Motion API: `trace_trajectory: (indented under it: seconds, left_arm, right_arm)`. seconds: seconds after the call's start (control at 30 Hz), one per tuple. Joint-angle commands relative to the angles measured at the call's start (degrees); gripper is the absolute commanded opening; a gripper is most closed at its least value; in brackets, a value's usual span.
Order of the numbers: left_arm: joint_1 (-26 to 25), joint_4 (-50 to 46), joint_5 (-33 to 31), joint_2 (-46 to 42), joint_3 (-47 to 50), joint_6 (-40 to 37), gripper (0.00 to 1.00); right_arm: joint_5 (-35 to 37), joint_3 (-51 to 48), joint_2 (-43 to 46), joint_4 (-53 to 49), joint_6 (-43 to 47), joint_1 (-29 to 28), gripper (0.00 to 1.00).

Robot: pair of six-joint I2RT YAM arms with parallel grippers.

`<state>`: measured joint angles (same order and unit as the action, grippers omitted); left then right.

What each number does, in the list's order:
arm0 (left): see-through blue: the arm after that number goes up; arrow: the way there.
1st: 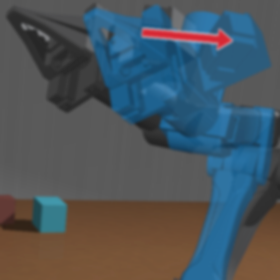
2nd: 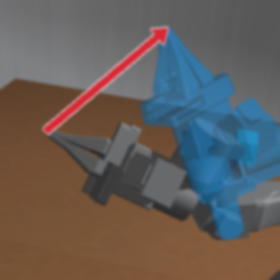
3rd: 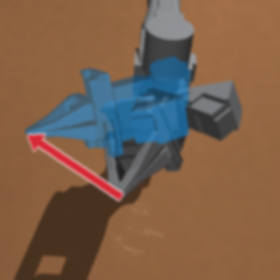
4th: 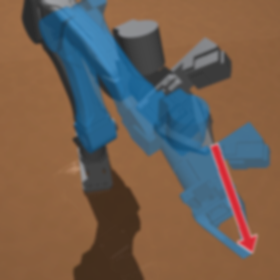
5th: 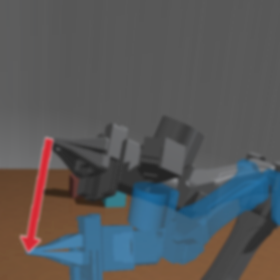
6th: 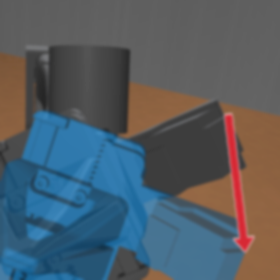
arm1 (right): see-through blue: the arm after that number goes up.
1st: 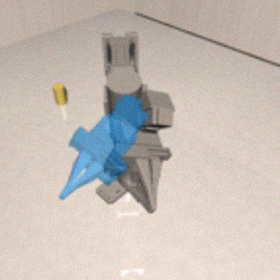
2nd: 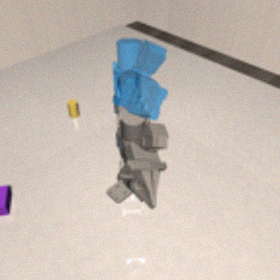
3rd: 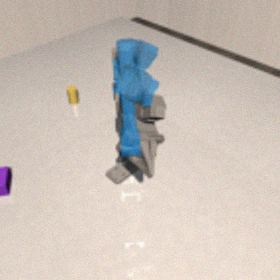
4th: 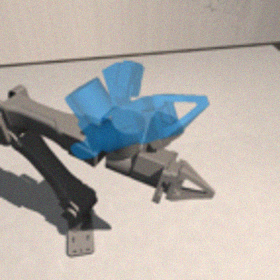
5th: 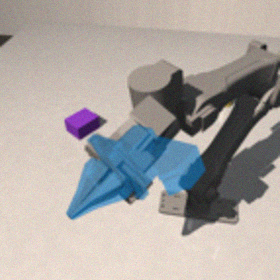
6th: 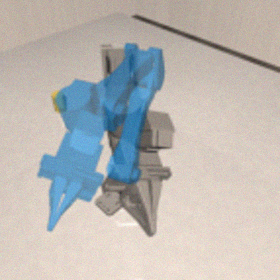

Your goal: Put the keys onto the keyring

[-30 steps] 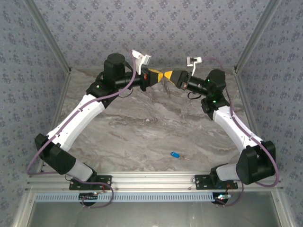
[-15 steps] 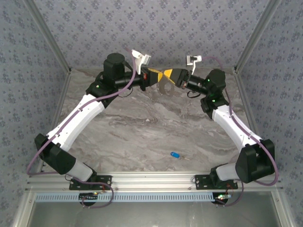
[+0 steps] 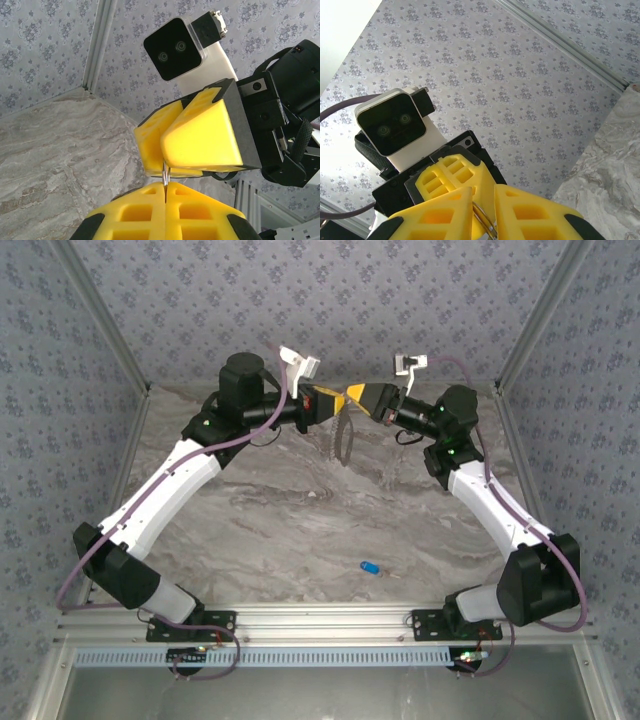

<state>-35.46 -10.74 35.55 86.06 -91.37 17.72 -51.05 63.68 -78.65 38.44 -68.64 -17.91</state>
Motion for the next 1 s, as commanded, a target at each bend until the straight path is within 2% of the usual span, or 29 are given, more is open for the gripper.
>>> trace_trajectory:
  seconds: [0.0,0.3,0.4,0.53,0.6,0.83,0.97]
  left_arm:
    - [0.0,0.9,0.5,0.1,-2.2,0.6,0.00]
    - [0.0,0.9,0.0,0.1,-2.3,0.5,0.00]
    - [0.0,1.0,-0.1,0.0,-2.2,0.6,0.00]
    - [0.0,1.1,-0.2,0.1,-2.2,0.7,0.00]
    - [0.0,1.3,-0.2,0.1,-2.1,0.8,0.00]
    - [0.0,1.5,-0.6,0.1,-2.1,1.3,0.00]
    - [0.0,1.5,-0.6,0.1,-2.1,1.3,0.00]
  right_arm:
    - [-1.6,1.1,0.3,2.4,-0.6,-0.2,0.20]
    - [-3.0,0.0,0.3,5.2,-2.7,-0.3,0.20]
    - [-3.5,-0.4,0.3,5.9,-3.2,-0.5,0.25]
    - [-3.7,-0.8,0.3,6.4,-3.5,-0.7,0.24]
    - [-3.7,-0.9,0.4,6.5,-3.5,-0.9,0.22]
    - [-4.0,-1.5,0.4,6.8,-3.8,-1.0,0.01]
    - [-3.8,-1.1,0.4,6.6,-3.7,-1.0,0.00]
